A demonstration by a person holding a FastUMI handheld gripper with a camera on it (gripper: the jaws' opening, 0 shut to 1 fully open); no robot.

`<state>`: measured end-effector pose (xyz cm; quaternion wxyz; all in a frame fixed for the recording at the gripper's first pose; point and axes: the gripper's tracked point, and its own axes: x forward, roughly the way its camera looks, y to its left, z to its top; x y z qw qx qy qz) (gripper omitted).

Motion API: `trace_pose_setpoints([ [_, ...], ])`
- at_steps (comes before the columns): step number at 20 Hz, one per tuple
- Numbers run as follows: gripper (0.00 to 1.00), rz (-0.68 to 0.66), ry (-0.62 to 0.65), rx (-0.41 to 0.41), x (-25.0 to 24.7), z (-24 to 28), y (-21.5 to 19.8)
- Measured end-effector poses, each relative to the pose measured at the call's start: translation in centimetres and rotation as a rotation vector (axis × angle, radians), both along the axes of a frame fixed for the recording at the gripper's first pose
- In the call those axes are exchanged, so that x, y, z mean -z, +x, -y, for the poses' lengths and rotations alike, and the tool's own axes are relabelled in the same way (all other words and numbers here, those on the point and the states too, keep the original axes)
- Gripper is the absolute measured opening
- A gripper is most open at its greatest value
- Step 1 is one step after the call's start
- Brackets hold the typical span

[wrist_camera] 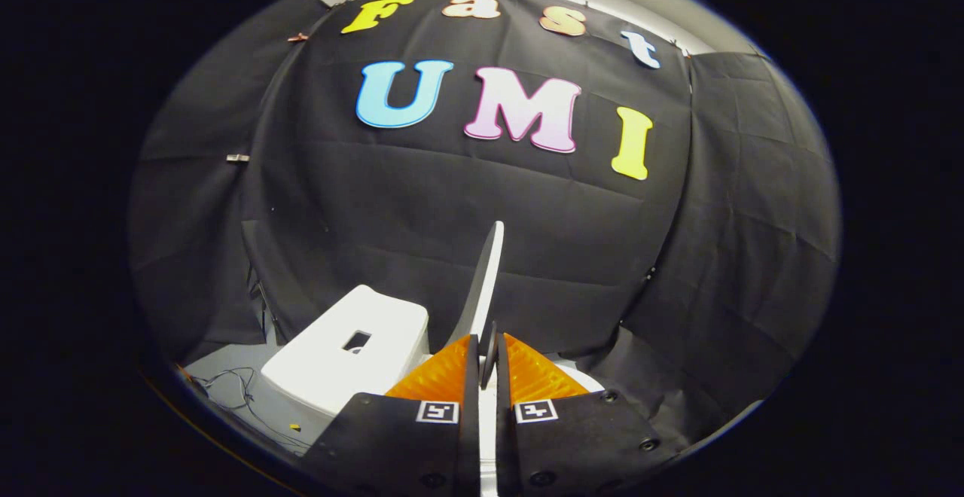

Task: Open the toilet lid.

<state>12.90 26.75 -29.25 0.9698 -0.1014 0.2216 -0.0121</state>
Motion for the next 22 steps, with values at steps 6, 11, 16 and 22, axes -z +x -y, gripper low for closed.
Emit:
trace_pose_setpoints([
  [6,0.13,0.003,-0.025,-0.103,0.2,-5.3,0.0],
  [11,0.13,0.005,-0.064,-0.146,0.5,-8.4,0.0],
  [16,0.13,-0.001,-0.106,-0.158,0.9,-9.3,-0.2],
  [22,0.98,0.088,-0.013,-0.193,-3.6,-9.6,-0.1],
])
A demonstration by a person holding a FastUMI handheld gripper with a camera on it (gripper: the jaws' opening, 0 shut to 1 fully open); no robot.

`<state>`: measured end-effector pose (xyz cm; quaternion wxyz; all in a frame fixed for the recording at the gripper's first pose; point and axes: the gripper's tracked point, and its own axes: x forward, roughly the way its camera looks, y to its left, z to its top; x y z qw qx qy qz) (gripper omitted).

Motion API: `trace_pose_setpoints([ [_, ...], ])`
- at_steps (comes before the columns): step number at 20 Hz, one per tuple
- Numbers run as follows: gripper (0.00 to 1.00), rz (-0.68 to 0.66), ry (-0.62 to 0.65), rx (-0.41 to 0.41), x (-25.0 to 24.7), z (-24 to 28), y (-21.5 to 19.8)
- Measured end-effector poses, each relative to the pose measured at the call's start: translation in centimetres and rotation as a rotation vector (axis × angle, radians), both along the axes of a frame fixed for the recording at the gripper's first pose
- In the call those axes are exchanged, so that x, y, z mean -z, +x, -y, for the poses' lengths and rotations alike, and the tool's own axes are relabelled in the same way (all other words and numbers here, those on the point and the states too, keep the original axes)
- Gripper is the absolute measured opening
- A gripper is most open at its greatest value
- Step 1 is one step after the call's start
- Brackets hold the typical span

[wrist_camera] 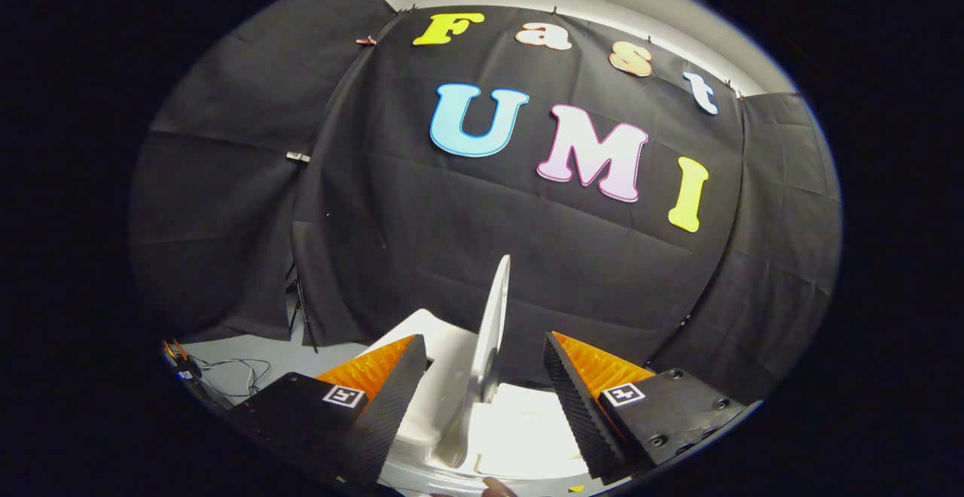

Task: Open the toilet lid.

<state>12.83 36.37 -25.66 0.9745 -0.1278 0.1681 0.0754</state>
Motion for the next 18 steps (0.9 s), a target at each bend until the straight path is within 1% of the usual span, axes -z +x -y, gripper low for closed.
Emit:
trace_pose_setpoints([
  [4,0.98,0.037,0.070,-0.004,-3.9,1.3,-0.2],
  [9,0.98,0.116,0.114,0.001,-9.3,5.1,-0.6],
  [13,0.98,0.163,0.143,0.022,-13.1,9.9,-1.4],
  [18,0.98,0.212,0.132,0.078,-16.8,17.4,-2.5],
])
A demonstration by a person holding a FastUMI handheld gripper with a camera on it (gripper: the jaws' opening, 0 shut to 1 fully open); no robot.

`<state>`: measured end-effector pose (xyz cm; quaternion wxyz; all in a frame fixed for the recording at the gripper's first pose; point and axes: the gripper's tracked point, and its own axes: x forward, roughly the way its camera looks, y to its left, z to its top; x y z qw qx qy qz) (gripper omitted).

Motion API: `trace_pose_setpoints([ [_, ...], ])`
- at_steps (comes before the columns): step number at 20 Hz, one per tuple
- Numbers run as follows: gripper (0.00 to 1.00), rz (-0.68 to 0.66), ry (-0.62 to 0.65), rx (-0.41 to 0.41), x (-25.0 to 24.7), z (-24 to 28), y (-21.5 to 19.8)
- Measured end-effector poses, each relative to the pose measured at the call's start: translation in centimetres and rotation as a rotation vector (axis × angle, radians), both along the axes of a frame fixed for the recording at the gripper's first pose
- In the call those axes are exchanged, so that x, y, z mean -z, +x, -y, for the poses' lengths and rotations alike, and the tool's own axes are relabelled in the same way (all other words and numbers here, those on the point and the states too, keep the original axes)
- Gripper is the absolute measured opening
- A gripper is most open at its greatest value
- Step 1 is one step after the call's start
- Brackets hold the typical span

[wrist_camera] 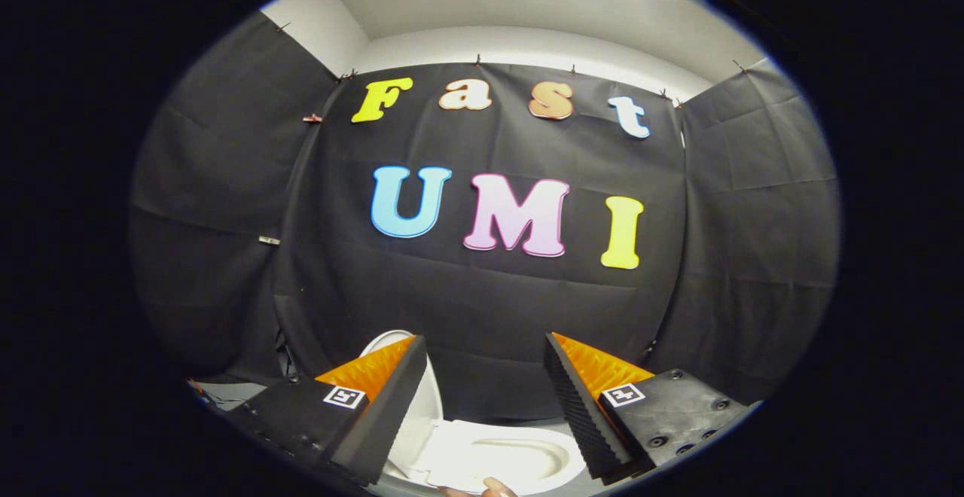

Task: Open the toilet lid.

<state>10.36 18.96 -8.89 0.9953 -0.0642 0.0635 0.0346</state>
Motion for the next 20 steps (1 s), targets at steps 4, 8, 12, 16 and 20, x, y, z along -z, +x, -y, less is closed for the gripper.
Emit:
trace_pose_setpoints([
  [4,0.98,0.030,-0.011,0.071,-1.9,6.4,-1.2],
  [8,0.98,0.029,-0.015,0.131,-2.5,11.7,-2.6],
  [12,0.98,0.021,0.014,0.168,-2.3,15.1,-3.6],
  [16,0.98,0.015,0.044,0.181,-2.0,16.8,-4.0],
  [20,0.98,0.006,0.043,0.165,-1.9,17.0,-3.9],
])
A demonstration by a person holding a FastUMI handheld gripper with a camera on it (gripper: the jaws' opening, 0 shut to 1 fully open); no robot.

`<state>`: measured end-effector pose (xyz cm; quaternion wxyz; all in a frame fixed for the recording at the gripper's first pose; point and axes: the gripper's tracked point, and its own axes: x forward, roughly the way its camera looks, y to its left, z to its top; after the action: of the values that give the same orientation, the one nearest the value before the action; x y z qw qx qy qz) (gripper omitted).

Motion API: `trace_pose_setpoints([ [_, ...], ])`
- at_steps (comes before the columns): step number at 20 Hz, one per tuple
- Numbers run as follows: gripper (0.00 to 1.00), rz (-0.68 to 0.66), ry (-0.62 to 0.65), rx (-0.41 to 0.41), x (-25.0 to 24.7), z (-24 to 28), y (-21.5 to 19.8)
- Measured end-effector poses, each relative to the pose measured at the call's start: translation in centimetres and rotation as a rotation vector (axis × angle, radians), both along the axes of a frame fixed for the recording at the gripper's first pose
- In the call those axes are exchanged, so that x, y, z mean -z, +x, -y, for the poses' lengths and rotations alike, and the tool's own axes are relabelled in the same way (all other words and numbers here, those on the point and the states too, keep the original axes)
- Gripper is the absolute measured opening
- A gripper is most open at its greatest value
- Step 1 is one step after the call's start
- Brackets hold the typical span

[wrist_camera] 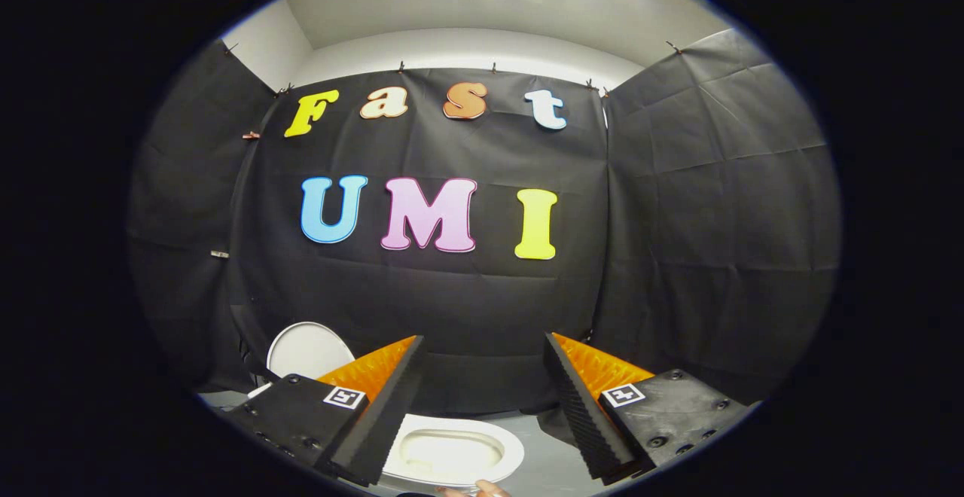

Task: Open the toilet lid.

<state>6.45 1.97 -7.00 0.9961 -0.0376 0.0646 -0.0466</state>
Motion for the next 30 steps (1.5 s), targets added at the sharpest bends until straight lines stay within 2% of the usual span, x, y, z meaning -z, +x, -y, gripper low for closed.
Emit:
trace_pose_setpoints([
  [14,0.98,-0.002,0.022,-0.098,0.1,-3.6,0.0],
  [30,0.98,0.004,0.014,-0.113,0.1,-4.1,0.1],
])
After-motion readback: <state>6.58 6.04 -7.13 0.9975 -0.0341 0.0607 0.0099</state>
